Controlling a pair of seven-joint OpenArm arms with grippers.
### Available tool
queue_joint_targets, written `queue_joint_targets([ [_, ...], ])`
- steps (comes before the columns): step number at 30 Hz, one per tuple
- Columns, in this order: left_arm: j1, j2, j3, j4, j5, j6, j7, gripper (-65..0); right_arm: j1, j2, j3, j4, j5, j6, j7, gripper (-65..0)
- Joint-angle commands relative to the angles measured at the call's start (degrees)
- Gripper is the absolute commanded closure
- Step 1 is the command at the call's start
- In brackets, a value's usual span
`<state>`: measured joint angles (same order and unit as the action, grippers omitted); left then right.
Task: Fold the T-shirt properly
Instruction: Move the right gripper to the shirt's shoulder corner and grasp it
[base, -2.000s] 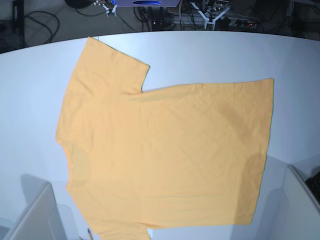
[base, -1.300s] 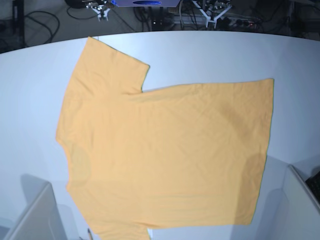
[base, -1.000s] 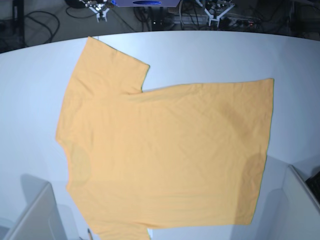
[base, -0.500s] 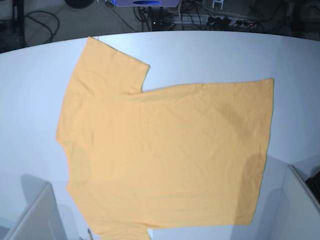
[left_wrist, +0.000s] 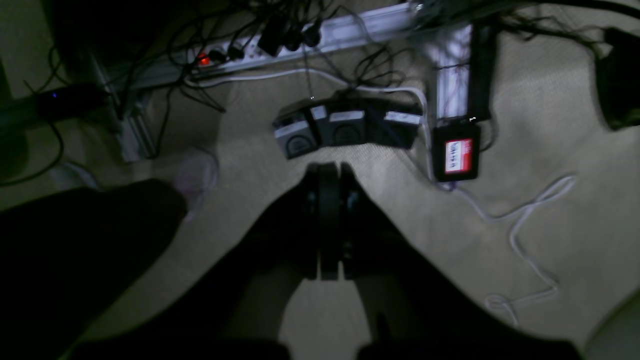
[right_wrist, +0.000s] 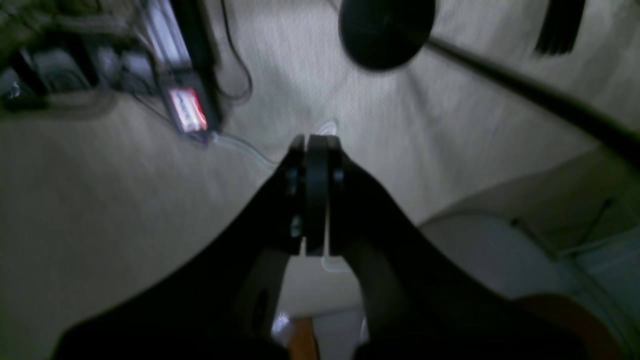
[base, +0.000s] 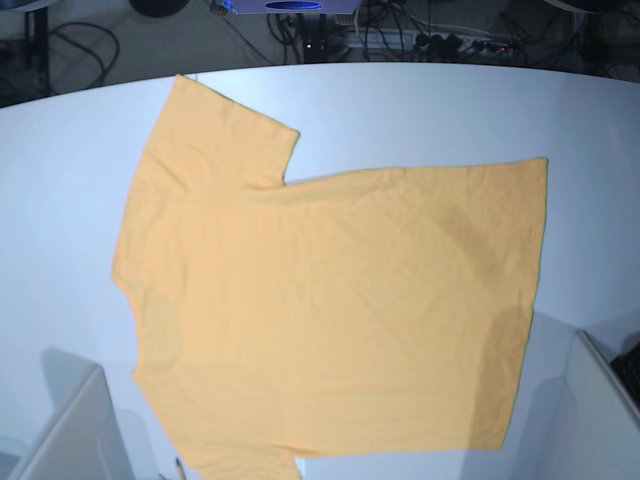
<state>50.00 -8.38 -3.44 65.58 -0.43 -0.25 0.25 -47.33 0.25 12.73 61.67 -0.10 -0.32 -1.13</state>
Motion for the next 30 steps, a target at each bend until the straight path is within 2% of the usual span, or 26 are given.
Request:
queue_joint_targets([
  [1,2.4,-0.5,-1.9,3.3,-0.1,0.6,-0.7,0.0,-2.6,-0.6,1.3,4.0,0.2,-0.1,-0.7,0.0],
  [7,12.0,0.1,-9.4,22.7,-0.4,0.6,-0.7,0.0,-7.6,-5.2,7.3,25.8,0.2,-0.1,-7.4,0.0],
  [14,19.5,1.1,-16.0,43.1,-13.9,0.6,-0.6,0.0,-7.6,-7.2,8.1,43.5,1.0,-0.1,-12.6,0.0],
  [18,19.4,1.2,-18.6,47.3,-18.8,0.6,-0.3,0.0,-6.5,-7.4,7.9,50.6,9.2,-0.1,-12.8,0.0],
  [21,18.5,1.3,-19.0,48.2,-18.9,0.6,-0.6,0.0,-4.2,-7.1,8.1,52.7,17.7,0.0,-12.8,0.0],
  [28,14.8,1.2,-18.9,48.2,-19.2,0.6,-0.6,0.0,1.6,-4.8,7.7,52.7,31.4,0.0,-12.8,-0.3],
  [30,14.0,1.0,-19.0,48.2,-19.4,0.6,-0.6,0.0,3.2,-3.6,8.1,52.7,36.1,0.0,-14.1,-17.4],
])
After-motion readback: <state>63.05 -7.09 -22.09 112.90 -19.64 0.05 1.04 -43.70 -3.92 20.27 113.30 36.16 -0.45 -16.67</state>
